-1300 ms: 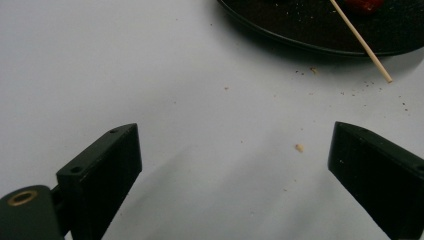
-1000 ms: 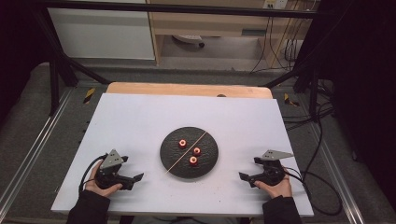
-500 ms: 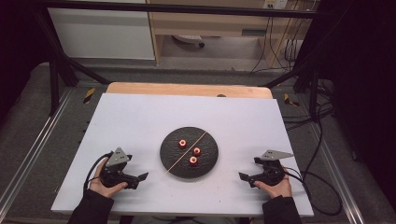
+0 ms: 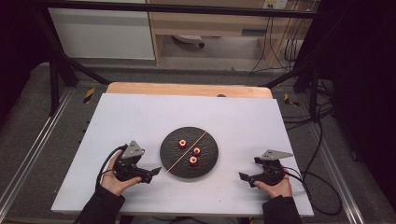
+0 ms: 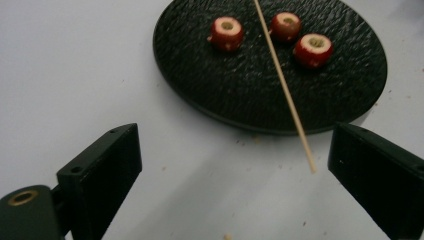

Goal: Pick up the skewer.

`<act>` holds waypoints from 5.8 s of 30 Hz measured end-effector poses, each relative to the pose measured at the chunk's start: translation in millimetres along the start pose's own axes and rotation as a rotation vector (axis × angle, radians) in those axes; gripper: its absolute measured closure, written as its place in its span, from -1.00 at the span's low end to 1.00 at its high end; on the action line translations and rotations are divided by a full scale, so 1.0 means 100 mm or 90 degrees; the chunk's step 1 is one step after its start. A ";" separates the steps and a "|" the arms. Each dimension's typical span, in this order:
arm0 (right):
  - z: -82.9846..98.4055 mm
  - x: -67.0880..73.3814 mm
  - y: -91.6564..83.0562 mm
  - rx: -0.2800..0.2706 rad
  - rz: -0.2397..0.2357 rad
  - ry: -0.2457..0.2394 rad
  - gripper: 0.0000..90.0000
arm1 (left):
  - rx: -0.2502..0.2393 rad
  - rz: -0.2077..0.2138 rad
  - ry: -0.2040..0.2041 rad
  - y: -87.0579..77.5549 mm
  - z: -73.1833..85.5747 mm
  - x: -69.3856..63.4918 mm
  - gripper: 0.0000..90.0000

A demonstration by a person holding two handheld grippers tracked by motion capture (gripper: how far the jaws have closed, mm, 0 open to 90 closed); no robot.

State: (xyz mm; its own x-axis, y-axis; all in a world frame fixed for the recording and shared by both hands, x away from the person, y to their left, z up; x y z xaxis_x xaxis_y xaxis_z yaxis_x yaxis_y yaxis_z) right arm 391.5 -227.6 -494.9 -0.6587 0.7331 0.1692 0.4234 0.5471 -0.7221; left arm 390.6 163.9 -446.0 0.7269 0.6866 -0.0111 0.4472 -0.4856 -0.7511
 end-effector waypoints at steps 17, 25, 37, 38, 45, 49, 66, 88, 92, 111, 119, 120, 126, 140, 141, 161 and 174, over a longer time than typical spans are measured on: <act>0.00 0.00 0.01 0.003 0.001 0.001 -0.94 | 0.040 0.007 0.007 0.47 -0.34 -0.27 -0.25; 0.01 0.00 0.02 0.006 0.001 -0.003 -0.94 | 0.064 0.010 0.000 0.61 -0.33 -0.29 0.24; 0.01 0.00 0.02 0.007 0.000 -0.003 -0.94 | 0.068 0.002 0.001 0.68 -0.30 -0.36 0.68; 0.01 0.00 0.02 0.007 0.000 -0.003 -0.94 | 0.069 0.002 -0.001 0.68 -0.30 -0.36 0.70; 0.01 0.00 0.02 0.008 0.000 -0.005 -0.94 | 0.066 0.000 -0.024 0.69 -0.29 -0.37 0.83; 0.01 0.00 0.02 0.009 0.000 -0.004 -0.94 | 0.059 0.000 -0.038 0.69 -0.29 -0.37 0.93; -0.01 0.00 0.00 0.002 0.008 -0.015 -0.95 | 0.012 0.010 -0.031 0.48 -0.33 -0.31 0.96; -0.38 0.40 0.09 0.017 0.037 -0.142 -0.95 | 0.017 0.059 0.038 0.30 -0.40 -0.36 0.97; -0.49 0.53 0.12 0.025 0.048 -0.179 -0.94 | 0.023 0.066 0.054 0.30 -0.41 -0.41 0.97; -0.80 0.90 0.19 0.052 0.116 -0.378 -0.66 | 0.067 0.093 0.135 0.34 -0.57 -0.71 0.97; -0.81 0.97 0.26 0.072 0.126 -0.469 -0.42 | 0.100 0.101 0.174 0.44 -0.62 -0.86 0.97; -0.81 0.97 0.27 0.076 0.128 -0.484 -0.39 | 0.102 0.102 0.177 0.45 -0.63 -0.87 0.97; -0.80 1.02 0.32 0.095 0.128 -0.558 -0.21 | 0.111 0.105 0.196 0.49 -0.64 -0.95 0.97; -0.70 0.99 0.41 0.155 0.135 -0.720 0.33 | 0.120 0.119 0.217 0.51 -0.61 -1.02 0.97; -0.70 0.99 0.41 0.155 0.135 -0.720 0.33 | 0.120 0.118 0.217 0.51 -0.61 -1.02 0.97; -0.66 0.98 0.38 0.159 0.147 -0.836 0.95 | 0.124 0.126 0.215 0.51 -0.57 -1.00 0.97; -0.68 0.98 0.30 0.167 0.171 -0.867 0.98 | 0.153 0.128 0.207 0.47 -0.58 -0.95 0.73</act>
State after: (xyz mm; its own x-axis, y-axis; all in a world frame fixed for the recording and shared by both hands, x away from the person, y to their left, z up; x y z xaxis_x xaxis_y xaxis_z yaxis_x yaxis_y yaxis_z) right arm 382.5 -111.9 -454.6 -0.7177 -0.2403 -0.6536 0.6033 0.2542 -0.7559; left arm 372.4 44.4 -441.9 0.9298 0.3681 0.0067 0.1749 -0.4256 -0.8879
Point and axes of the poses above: each handheld gripper's, and its own axes: y roughly forward along the jaws, z roughly out of its underside, x roughly to its left, the point moved 6 cm from there along y, roughly forward along the jaws, and after that the axes turned 8 degrees about x, right-handed, at the moved point
